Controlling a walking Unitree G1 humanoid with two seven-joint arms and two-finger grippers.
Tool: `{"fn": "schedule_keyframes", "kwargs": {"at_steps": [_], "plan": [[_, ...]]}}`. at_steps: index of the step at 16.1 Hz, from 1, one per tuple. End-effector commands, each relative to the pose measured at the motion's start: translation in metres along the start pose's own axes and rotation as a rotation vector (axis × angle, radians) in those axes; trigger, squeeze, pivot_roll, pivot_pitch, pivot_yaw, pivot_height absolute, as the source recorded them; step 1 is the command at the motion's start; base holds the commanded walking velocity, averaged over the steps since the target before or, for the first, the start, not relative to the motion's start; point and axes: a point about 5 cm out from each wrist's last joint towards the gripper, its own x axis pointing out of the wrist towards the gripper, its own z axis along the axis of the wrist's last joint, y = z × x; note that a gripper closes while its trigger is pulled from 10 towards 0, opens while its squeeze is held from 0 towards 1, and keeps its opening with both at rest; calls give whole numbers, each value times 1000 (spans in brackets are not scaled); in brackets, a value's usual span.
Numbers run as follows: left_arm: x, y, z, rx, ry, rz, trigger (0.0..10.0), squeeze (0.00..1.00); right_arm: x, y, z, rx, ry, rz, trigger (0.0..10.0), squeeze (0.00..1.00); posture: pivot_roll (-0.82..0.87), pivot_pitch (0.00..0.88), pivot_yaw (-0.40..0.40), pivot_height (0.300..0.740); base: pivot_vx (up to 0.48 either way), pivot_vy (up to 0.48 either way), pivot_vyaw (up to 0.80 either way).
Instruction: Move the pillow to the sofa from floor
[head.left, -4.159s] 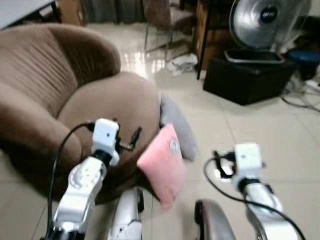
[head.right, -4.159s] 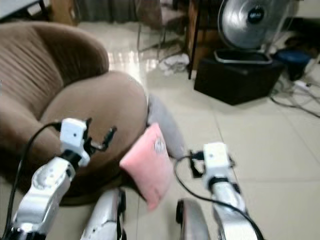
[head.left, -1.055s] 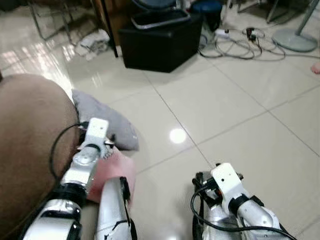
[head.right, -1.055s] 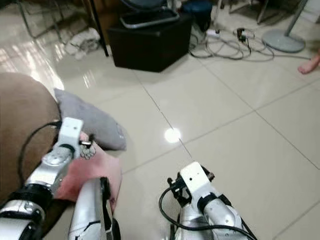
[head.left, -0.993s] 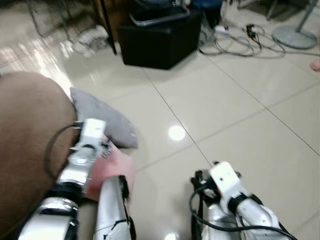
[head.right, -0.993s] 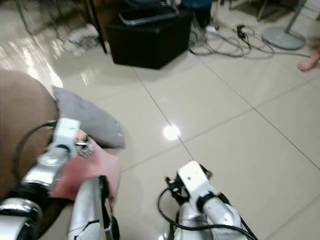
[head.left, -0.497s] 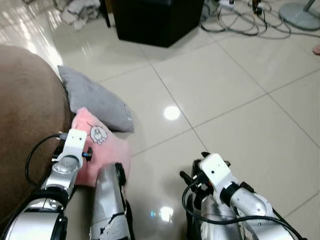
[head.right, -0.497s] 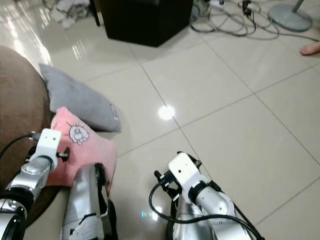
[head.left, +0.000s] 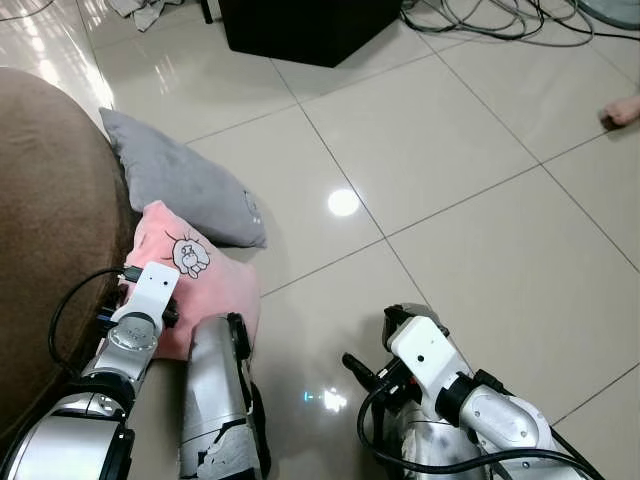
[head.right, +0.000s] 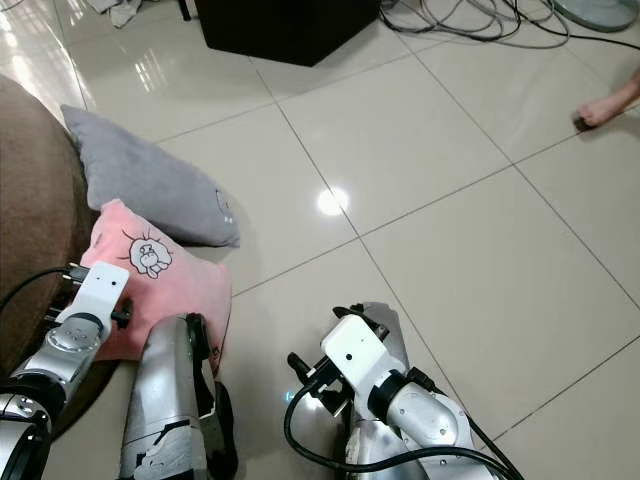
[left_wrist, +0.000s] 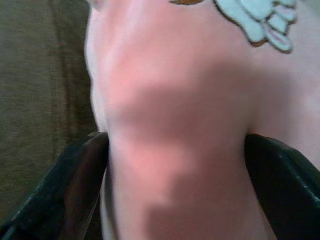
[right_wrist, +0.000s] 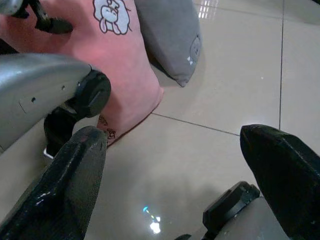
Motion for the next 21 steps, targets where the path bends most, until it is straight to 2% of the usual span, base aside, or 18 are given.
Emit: {"fn": "schedule_keyframes", "kwargs": {"at_steps": [1, 2, 4, 5, 6, 7, 14, 21], "plan": [[-1, 6, -10, 42, 27, 46, 9098, 0, -4, 5, 2, 2, -12, 26, 10000, 0, -78, 335, 12, 516, 0, 0, 0], [-1, 7, -10, 67, 25, 64, 10000, 0, -5, 6, 1, -6, -6, 28, 10000, 0, -87, 332, 14, 516, 0, 0, 0], [-2, 5, -12, 92, 43, 74, 10000, 0, -7, 9, 1, -10, 1, 37, 10000, 0, -99, 327, 15, 516, 0, 0, 0], [-2, 3, -12, 85, 43, 64, 7765, 0, -8, 11, 1, -12, 3, 46, 10000, 0, -100, 327, 15, 516, 0, 0, 0], [-2, 3, -12, 76, 46, 60, 784, 0, -9, 12, 1, -11, 2, 48, 10000, 0, -100, 327, 16, 516, 0, 0, 0], [-2, 3, -12, 66, 49, 62, 0, 0, -10, 13, 1, -10, 1, 51, 10000, 0, -101, 325, 16, 516, 0, 0, 0], [-1, 5, -13, 26, 67, 82, 0, 0, -12, 13, -1, -15, 5, 54, 10000, 0, -95, 321, 6, 516, 0, 0, 0], [-1, 7, -13, 24, 62, 76, 0, 0, -12, 16, -5, -11, 13, 58, 10000, 0, -91, 319, 6, 516, 0, 0, 0]]}}
